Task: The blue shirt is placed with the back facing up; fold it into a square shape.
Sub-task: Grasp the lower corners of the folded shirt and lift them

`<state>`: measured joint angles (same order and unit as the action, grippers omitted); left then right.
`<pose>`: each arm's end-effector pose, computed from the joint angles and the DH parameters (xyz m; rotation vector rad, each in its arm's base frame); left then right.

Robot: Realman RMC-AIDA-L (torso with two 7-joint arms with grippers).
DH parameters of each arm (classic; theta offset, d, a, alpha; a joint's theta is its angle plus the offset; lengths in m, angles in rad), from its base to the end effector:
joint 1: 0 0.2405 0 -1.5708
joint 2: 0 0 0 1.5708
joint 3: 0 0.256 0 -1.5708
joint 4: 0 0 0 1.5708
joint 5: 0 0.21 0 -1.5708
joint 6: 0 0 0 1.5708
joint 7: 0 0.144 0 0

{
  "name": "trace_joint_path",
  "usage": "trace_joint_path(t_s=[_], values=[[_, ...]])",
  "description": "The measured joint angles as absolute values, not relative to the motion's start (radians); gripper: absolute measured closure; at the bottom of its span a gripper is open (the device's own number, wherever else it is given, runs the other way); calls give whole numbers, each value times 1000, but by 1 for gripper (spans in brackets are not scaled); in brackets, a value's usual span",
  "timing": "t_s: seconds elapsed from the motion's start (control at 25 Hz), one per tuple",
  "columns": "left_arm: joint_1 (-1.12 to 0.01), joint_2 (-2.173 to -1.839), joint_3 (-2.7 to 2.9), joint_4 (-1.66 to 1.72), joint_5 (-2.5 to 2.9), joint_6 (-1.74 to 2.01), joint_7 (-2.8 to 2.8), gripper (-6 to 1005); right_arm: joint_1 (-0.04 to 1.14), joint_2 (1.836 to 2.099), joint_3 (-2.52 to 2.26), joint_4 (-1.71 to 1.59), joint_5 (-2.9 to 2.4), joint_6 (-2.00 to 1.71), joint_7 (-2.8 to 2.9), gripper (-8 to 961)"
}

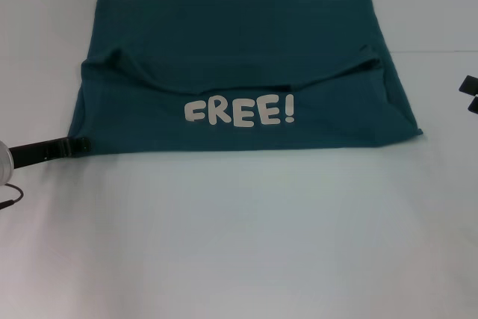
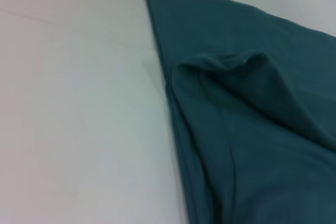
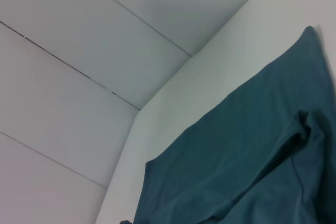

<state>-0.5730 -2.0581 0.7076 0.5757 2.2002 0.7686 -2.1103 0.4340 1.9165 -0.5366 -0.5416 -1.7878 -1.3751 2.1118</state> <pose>-0.3486 0.3919 0.0174 -1.8478 -1.4338 -0.3368 0.3392 0.3423 0.0911 -1.8794 1.6490 1.0605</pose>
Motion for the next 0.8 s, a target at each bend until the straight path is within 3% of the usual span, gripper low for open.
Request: trace_joint_path(t_s=[0.08, 0.52, 0.68, 0.8], values=[[-569, -2062, 708, 584, 2201, 766, -2113, 488, 434, 1916, -532, -542, -1789, -1376, 2112, 196], [-563, -2069, 699, 622, 2193, 797, -2114, 918, 434, 1916, -532, -541, -1791, -1378, 2114, 196], [-560, -2062, 682, 637, 2165, 862, -2124, 960, 436, 1909, -547, -541, -1805, -1379, 2115, 196], [-568, -2041, 644, 639, 2156, 939, -2167, 971, 454, 1886, -565, -542, -1871, -1390, 2137, 196]])
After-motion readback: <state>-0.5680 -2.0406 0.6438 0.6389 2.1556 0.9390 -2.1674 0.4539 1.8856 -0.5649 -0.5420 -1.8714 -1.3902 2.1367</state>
